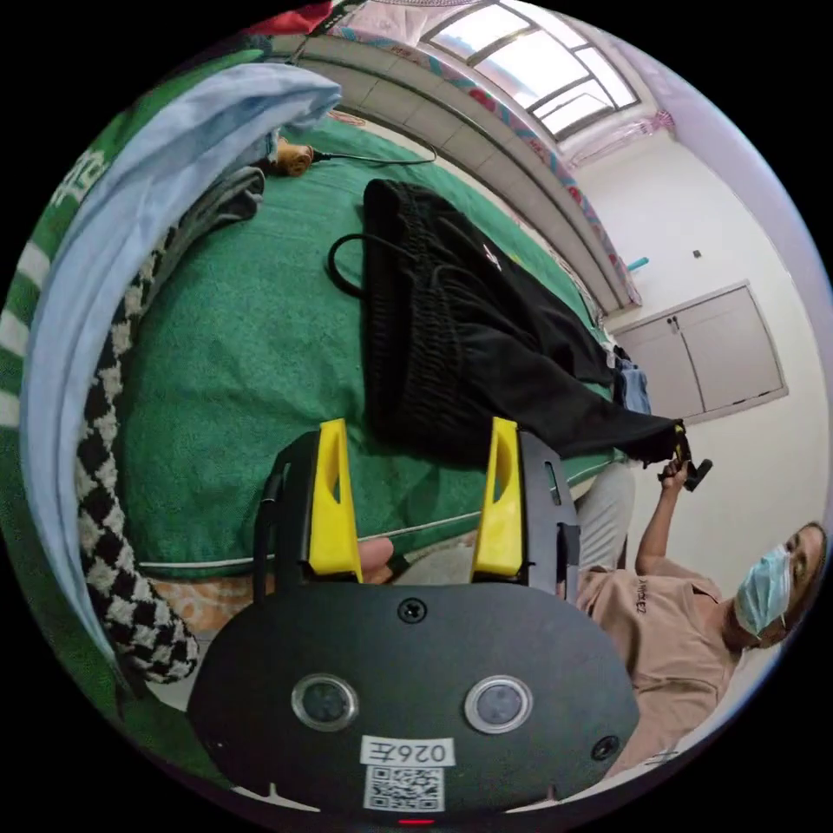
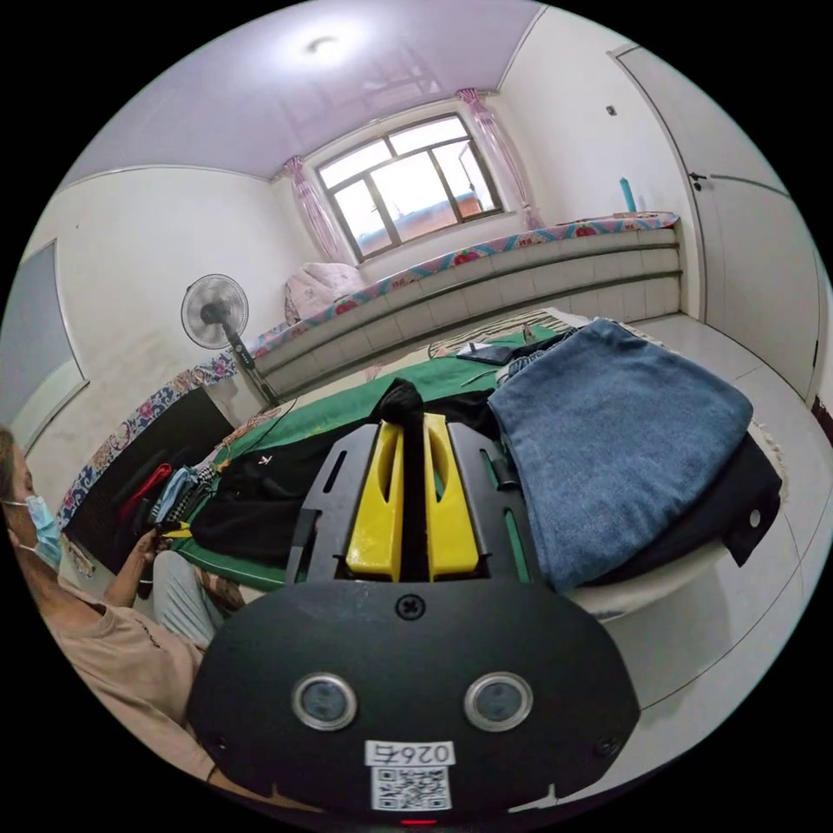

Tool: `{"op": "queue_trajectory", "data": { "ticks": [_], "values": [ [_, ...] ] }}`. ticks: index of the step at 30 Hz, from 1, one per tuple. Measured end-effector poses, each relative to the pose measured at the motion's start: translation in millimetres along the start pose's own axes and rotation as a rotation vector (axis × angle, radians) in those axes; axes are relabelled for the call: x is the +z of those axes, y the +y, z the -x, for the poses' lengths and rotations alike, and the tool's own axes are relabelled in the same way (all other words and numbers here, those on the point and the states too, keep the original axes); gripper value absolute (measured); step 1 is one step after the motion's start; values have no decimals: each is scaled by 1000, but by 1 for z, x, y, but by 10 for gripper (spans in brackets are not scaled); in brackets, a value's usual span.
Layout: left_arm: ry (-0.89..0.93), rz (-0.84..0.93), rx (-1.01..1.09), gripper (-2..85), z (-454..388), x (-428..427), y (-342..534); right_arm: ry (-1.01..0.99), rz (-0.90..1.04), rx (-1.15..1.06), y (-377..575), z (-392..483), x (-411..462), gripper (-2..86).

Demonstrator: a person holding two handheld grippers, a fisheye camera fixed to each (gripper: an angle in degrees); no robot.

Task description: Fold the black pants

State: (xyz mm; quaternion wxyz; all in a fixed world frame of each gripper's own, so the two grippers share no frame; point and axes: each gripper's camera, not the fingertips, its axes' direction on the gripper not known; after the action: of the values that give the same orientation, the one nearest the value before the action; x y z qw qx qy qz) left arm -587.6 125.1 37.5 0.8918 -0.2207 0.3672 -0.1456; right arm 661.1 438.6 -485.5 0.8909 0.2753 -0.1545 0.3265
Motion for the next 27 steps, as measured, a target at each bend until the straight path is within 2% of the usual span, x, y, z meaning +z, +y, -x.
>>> {"op": "queue_trajectory", "data": {
  "ticks": [1, 4, 7, 10, 15, 17, 19, 22, 27],
  "values": [
    [-62, 43, -2, 146, -1, 2, -7, 6, 9, -4, -2, 0, 2, -7],
    [-72, 88, 69, 70, -8, -1, -17, 31, 26, -6, -6, -1, 5, -7],
    [121, -45, 35, 22, 1, -22, -10, 25, 4, 17, -8, -8, 1, -7],
    [346, -262, -37, 5, 17, -46, 10, -4, -33, 46, -9, -18, -5, -7],
    [269, -261, -48, -2, 3, -49, 15, 2, -22, 61, -18, -28, 4, -6],
    [314, -321, -47, -3, -4, -56, 17, -6, -3, 52, -24, -30, 14, -6],
    [445, -457, -73, -5, -11, -67, 19, -8, -3, 46, -31, -29, 21, -7],
    [536, -620, -120, -7, -23, -79, 6, -6, -20, 39, -52, -30, 36, -8],
    [424, -693, -163, -8, -60, -81, -59, 69, 41, 31, -119, -28, 95, -9]
  ]
}}
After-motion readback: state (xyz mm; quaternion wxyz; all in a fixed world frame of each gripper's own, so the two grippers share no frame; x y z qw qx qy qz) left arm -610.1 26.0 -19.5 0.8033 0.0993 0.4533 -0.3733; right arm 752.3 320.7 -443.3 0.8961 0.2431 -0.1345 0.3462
